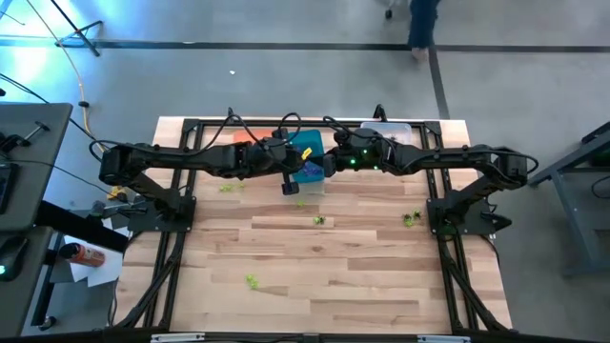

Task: Sort Halloween decoration
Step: Put the black spider toy into the transparent bin

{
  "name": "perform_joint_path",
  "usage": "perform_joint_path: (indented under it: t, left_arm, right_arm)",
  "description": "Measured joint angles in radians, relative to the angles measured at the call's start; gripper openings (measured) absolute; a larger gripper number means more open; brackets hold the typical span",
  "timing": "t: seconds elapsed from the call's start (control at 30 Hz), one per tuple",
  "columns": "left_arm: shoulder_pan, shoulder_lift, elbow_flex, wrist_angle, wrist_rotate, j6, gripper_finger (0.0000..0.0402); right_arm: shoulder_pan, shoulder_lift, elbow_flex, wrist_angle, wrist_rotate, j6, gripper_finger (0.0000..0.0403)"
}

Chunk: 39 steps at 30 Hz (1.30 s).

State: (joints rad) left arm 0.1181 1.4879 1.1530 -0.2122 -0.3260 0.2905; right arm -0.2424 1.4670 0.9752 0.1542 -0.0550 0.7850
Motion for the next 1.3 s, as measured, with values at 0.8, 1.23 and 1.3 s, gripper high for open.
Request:
perform_joint_path:
  t: [0.8,1.23,1.3]
  left_arm:
    - [0.157,-0.366,-0.164,-0.474,-0.102,-0.519,0.0175]
    - [0.095,-0.628,-0.409,-0.194,-0.106,-0.754,0.0172]
    - [0.097,-0.630,-0.409,-0.165,-0.106,-0.724,0.0173]
  right_arm:
    - [-0.143,-0.414,0.000,-0.655,0.170,-0.183,0.0001]
    - [-0.392,-0.292,0.000,-0.750,0.214,-0.203,0.0000]
    - [-0.472,-0.224,0.000,-0.741,0.212,-0.224,0.0000]
